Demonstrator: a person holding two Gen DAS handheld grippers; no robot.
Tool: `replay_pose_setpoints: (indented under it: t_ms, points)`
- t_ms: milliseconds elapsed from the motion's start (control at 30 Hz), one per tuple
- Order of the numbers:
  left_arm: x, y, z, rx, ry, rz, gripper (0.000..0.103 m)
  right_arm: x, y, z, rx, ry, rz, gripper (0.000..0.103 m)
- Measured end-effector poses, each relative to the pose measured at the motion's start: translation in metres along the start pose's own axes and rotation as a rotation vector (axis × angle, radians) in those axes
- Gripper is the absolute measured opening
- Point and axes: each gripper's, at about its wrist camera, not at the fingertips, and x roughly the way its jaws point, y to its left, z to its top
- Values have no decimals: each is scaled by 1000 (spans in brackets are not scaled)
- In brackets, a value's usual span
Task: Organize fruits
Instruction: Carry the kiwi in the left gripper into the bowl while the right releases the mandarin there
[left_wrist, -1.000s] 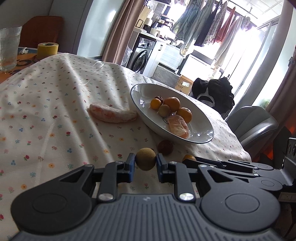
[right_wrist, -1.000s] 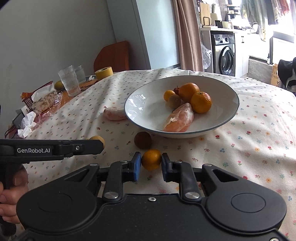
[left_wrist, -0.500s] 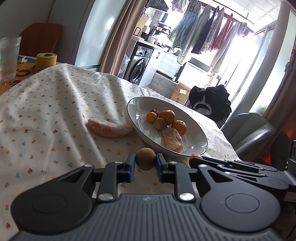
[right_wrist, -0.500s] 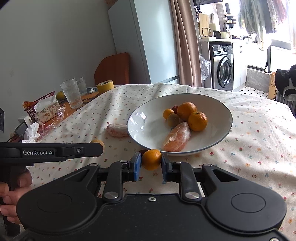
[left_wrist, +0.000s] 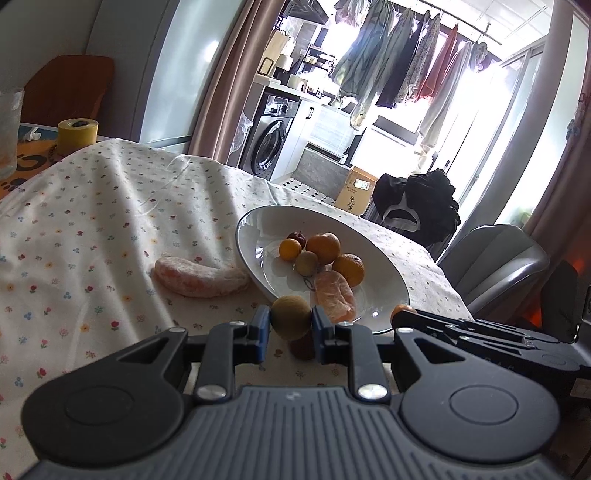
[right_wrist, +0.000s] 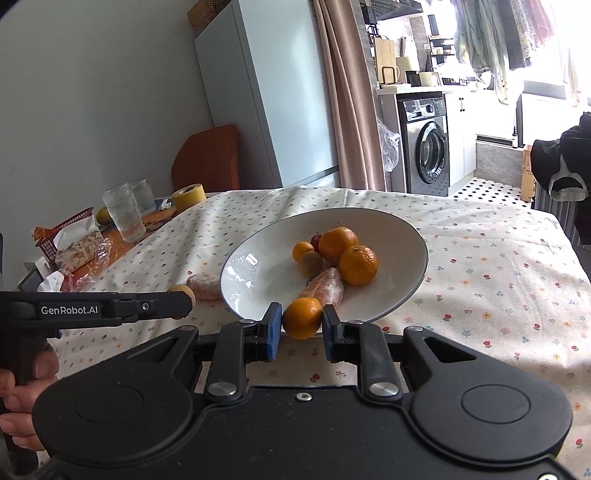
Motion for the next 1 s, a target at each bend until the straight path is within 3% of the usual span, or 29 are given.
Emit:
replay_pose_setpoints:
  t_ms: [467, 533, 600, 633, 1000]
  points:
    - [22, -8, 13, 17, 12, 2, 22, 15, -18, 3, 37, -23, -41, 22]
    - [25, -10, 15, 21, 12, 2, 22, 15, -19, 4, 40, -27, -39, 26]
    - [28, -12, 17, 23, 16, 0, 22, 13, -22, 4, 52, -37, -52, 50]
    - [30, -13, 18, 25, 17, 0, 22, 12, -23, 3, 58, -44, -55, 52]
    - [40, -21, 20, 38, 13, 8, 22, 3, -31, -5, 94, -38, -39, 53]
